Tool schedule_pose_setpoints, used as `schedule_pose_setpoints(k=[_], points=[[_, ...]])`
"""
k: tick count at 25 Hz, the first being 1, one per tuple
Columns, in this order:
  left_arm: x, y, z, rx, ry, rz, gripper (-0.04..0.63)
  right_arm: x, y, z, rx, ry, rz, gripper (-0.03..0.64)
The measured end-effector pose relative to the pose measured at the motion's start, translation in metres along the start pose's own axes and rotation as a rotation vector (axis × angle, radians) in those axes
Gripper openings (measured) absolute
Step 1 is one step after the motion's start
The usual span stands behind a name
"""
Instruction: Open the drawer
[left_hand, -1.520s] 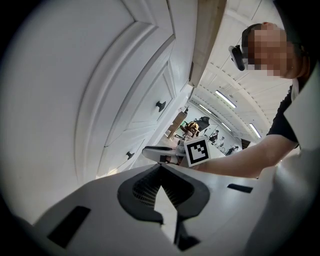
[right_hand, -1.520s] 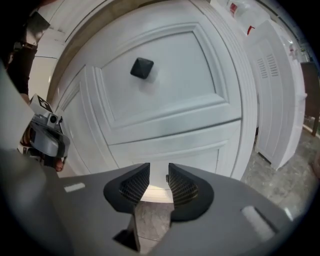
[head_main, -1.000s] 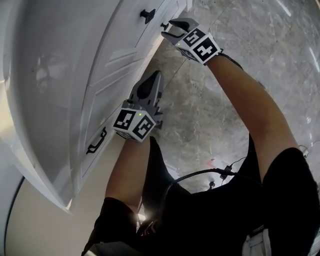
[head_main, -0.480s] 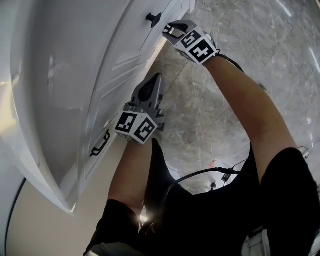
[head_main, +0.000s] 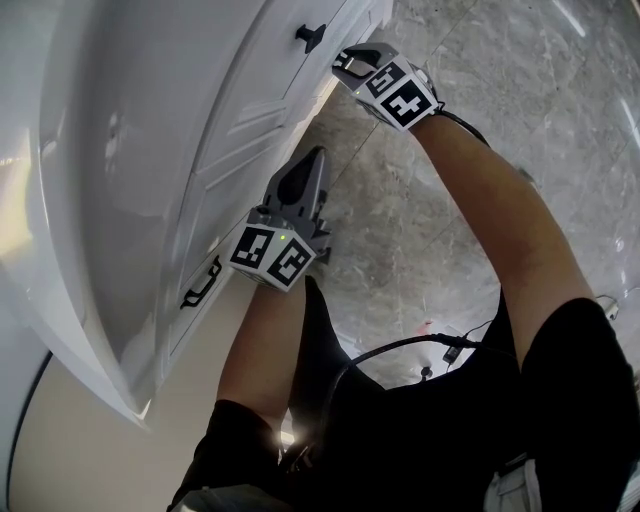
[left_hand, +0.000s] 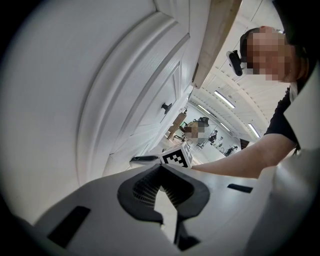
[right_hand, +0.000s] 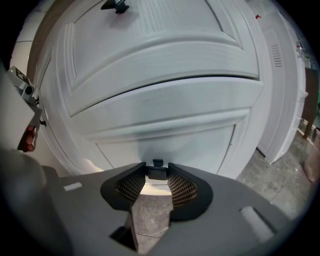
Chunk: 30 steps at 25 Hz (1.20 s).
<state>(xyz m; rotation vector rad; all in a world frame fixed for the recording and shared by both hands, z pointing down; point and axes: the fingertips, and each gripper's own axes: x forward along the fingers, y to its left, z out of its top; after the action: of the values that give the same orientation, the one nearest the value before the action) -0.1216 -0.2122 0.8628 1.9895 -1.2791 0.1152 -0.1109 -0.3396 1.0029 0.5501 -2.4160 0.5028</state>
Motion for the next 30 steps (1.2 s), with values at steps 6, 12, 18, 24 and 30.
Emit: schedule_pose_setpoints(k=[6,12,18,24,30], points=[[0.000,-0.012,0.001,0.009,0.002,-0.019,0.000,-0.015,0.001,-0.010,0.005,0.009,-0.006,0.137],[-0.002,-0.020,0.001,0.017,-0.012,-0.033,0.000,-0.027,0.002,-0.022,0.026,0.018,-0.017,0.137],[-0.003,-0.027,0.002,0.015,-0.008,-0.024,0.000,-0.037,0.003,-0.032,0.015,0.040,-0.015,0.137],[-0.008,-0.030,0.001,0.037,-0.010,-0.036,0.000,-0.048,0.004,-0.042,0.027,0.048,-0.023,0.137],[-0.013,-0.033,-0.002,0.022,-0.008,-0.032,0.000,-0.060,0.005,-0.053,0.028,0.047,-0.027,0.137]])
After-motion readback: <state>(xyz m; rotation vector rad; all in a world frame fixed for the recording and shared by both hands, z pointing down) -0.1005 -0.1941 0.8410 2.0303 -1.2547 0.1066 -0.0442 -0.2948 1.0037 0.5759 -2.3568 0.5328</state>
